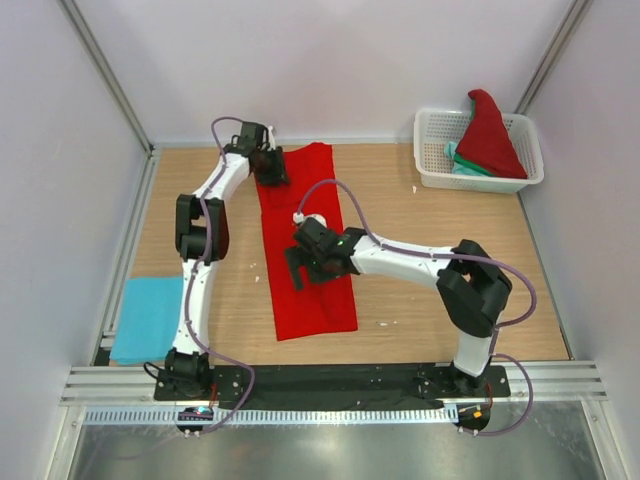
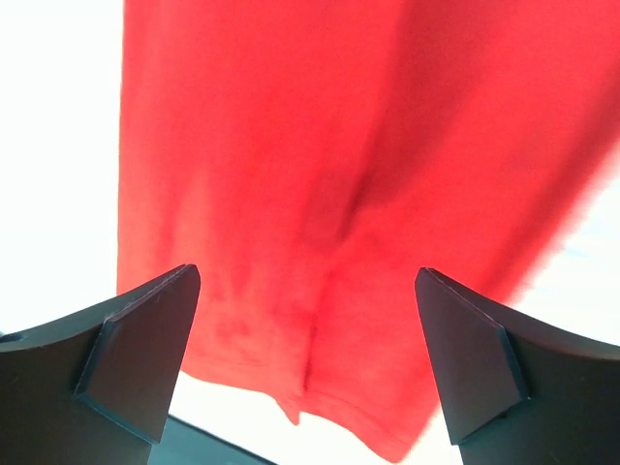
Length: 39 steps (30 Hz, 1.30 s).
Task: Fold and stack the t-shirts
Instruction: Fold the tshirt
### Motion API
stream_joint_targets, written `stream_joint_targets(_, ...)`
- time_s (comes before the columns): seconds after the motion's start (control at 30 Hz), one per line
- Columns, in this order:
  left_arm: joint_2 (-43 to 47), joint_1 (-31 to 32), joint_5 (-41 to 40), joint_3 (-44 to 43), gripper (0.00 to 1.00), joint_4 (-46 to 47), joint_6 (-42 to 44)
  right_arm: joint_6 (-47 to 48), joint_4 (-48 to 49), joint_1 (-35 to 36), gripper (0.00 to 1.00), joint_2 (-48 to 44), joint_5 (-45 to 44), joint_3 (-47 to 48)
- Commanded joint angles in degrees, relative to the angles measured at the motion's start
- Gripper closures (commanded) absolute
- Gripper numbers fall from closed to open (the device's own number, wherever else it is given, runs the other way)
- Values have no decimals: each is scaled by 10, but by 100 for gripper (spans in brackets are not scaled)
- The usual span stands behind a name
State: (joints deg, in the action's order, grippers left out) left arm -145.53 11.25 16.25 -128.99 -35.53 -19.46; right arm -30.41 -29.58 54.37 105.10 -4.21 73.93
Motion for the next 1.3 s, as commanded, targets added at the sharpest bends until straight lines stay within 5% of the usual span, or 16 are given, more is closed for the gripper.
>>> stream_joint_targets(0.0, 79, 2, -14, 1, 55, -15, 7, 26, -48, -12, 0, -70, -130, 64)
stream_joint_targets(0.03, 111, 3, -25, 2, 52, -17, 1, 23, -63, -16, 0, -78, -175, 78)
stream_joint_targets(0.2, 209, 4, -70, 69, 41, -16, -85, 43, -189, -110, 0, -44, -75, 115)
stream_joint_targets(0.5, 279, 82, -150, 219, 55, -2, -126, 70, -166, -281, 0, -123, 104, -11)
stream_joint_targets(0.73, 292, 134, -178, 349, 55, 65, -220, 90, -159, -286, 0, -149, 160, -56)
stream_joint_targets(0.9, 343, 149, -190, 392, 57, 64, -180, 65, -62, -286, 0, -186, 279, -155)
stream_joint_targets(1.13, 545, 151, -171, 533, 47, -15, -184, 35, 42, -275, 20, -214, 399, -287)
stream_joint_targets(1.27, 667, 154, -112, 737, 47, -26, -256, 34, 59, -268, 25, -206, 406, -318)
